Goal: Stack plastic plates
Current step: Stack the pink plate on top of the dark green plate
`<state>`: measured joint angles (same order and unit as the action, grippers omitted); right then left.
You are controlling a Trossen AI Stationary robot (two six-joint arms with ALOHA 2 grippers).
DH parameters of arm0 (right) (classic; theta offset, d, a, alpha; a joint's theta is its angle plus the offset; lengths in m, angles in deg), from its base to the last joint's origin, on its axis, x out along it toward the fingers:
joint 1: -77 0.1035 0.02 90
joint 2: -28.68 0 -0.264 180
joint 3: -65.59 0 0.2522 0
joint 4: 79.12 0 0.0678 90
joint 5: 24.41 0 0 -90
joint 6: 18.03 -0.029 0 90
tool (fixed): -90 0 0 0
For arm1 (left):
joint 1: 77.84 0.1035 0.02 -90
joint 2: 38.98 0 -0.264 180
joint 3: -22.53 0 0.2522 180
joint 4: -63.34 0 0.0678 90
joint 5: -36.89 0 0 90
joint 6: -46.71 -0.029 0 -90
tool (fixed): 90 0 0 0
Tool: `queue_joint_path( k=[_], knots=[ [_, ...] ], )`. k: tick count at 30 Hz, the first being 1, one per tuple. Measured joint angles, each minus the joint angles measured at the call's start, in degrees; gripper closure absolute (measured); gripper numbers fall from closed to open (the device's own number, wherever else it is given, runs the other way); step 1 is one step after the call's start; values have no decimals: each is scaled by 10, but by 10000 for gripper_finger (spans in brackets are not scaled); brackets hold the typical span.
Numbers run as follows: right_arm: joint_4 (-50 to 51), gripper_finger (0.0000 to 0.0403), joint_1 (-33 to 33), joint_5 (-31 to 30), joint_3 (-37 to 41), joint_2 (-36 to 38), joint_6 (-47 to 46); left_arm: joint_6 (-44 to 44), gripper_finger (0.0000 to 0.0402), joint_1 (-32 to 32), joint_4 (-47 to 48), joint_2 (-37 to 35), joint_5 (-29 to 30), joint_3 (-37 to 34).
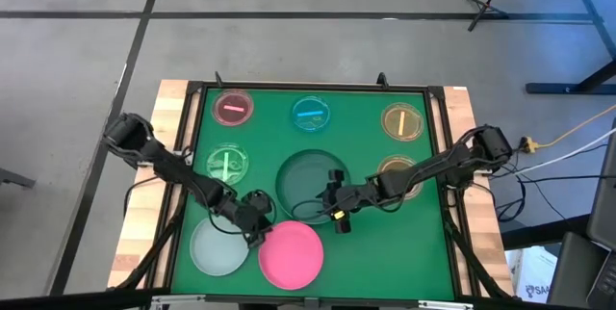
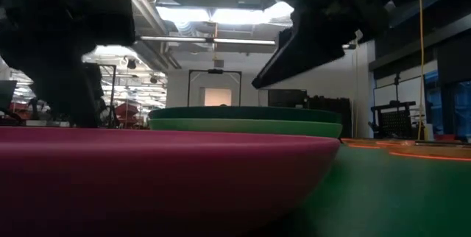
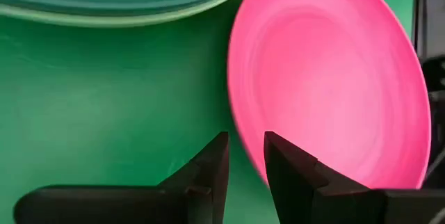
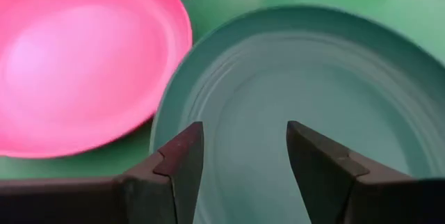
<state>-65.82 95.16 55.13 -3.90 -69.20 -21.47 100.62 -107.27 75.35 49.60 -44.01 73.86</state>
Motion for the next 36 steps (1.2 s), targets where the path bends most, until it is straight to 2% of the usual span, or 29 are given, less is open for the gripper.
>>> queue_joint_path(
  k=[4,10,23,31,36],
  knots=[
    [4,210,0,6,0,-10,-7,-2,317,0,-43,30,-12,0],
    [1,210,3,10,0,-16,-11,-4,317,3,-52,56,-10,0],
    [1,210,2,5,0,-15,-12,-71,320,3,-63,60,0,0],
    [1,210,2,4,0,-15,-10,-102,391,3,-62,60,1,0],
    [5,210,2,4,0,-15,-12,-108,393,3,-63,60,0,0]
  ],
)
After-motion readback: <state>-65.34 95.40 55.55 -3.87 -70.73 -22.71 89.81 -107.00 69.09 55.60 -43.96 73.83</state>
